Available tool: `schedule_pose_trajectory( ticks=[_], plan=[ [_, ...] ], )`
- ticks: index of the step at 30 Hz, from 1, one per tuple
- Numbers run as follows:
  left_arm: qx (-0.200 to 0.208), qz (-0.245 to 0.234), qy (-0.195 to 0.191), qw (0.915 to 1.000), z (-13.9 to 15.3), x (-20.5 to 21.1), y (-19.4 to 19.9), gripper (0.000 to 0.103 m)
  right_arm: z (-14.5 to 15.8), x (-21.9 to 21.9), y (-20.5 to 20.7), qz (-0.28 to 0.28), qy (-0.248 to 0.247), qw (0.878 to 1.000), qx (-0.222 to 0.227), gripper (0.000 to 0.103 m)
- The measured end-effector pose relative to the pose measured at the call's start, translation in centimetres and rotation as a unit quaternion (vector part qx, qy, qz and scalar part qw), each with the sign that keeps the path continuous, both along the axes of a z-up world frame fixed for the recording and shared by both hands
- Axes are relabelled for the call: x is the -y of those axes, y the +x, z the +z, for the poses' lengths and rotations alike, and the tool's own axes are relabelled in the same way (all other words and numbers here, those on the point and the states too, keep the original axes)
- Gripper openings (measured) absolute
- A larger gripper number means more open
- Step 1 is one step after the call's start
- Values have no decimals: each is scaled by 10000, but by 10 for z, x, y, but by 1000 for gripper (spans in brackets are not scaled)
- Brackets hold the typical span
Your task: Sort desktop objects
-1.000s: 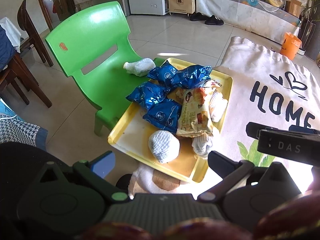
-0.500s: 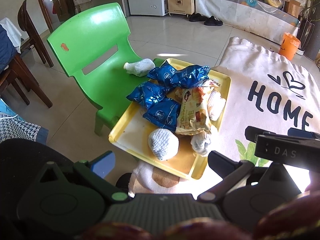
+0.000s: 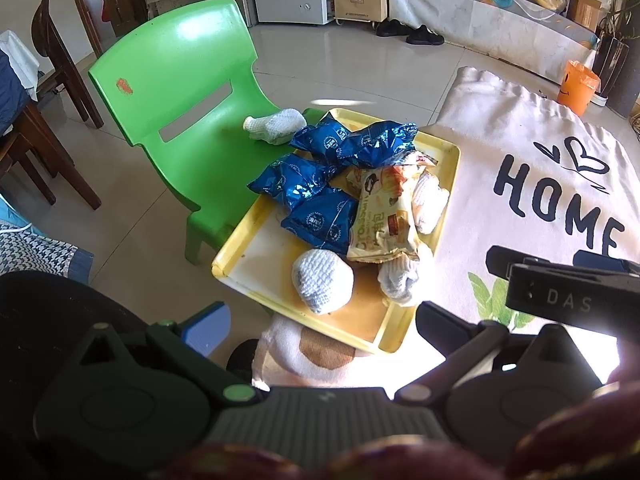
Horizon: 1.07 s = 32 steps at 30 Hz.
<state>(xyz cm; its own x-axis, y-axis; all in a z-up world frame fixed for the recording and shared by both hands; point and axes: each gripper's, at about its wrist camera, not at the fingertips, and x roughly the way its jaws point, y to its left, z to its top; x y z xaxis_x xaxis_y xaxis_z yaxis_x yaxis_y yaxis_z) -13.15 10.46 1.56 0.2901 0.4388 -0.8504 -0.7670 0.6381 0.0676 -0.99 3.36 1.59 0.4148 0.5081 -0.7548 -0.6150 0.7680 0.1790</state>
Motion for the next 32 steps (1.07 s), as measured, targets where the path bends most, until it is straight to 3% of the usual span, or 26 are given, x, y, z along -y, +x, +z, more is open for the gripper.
schedule_pose_trajectory(
  ticks=[32],
  plan=[
    [-179,-130,-139,9997,-19,-5,12,103,-7,-5,4,75,-87,9999,-29,99]
  ],
)
